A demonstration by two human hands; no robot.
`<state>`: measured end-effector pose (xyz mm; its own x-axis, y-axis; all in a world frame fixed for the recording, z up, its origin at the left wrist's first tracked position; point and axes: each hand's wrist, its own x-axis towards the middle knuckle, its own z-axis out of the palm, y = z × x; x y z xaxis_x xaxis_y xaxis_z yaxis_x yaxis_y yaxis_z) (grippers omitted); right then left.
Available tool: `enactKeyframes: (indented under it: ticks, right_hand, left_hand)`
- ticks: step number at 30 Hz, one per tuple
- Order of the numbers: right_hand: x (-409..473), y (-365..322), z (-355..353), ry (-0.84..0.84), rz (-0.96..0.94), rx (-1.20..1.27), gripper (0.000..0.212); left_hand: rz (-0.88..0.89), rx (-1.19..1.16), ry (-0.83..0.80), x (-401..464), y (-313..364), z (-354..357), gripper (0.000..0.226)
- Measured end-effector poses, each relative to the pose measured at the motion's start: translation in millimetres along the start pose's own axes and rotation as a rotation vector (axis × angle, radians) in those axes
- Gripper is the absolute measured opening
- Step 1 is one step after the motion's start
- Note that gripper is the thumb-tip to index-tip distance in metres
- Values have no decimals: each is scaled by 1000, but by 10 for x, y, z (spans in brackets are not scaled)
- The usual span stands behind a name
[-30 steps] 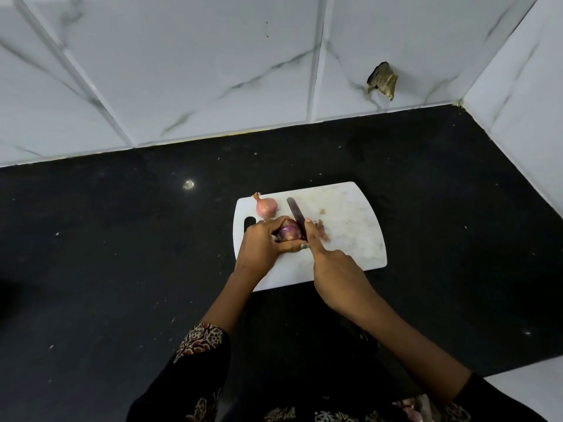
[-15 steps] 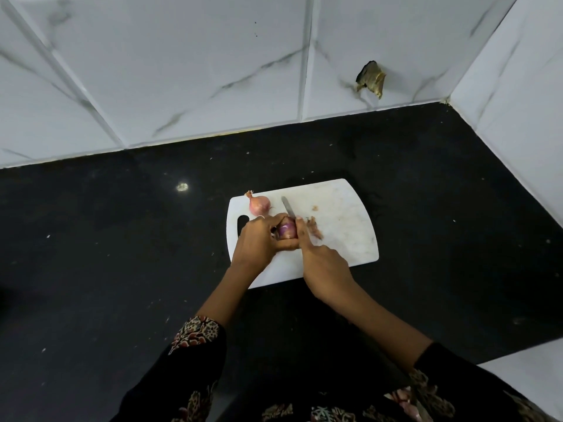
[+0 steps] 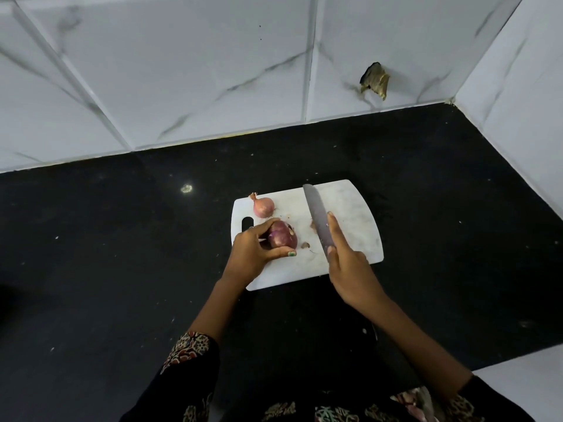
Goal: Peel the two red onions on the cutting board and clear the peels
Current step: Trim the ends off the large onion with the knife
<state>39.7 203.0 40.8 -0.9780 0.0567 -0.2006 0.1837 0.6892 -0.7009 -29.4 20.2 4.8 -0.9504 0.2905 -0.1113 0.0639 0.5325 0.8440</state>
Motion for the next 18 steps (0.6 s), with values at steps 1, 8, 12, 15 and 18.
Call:
enactKeyframes:
  ticks: [1, 8, 12, 15, 18]
  right_hand:
    - [-24, -33, -22, -20, -28, 1, 62]
    - [-139, -177, 121, -134, -71, -89, 67]
    - [-134, -209, 146, -137, -29, -197, 77]
    - [-98, -251, 203, -108, 7, -315, 83]
    - [-26, -258, 234, -86, -26, -394, 80]
  left_hand:
    - [-1, -3, 1, 1, -8, 3, 80]
    - [19, -8, -9, 6, 17, 17, 73]
    - [28, -15, 2, 13, 40, 23, 63]
    - [24, -9, 27, 20, 65, 30, 62]
    - [38, 2, 46, 13, 94, 56, 65]
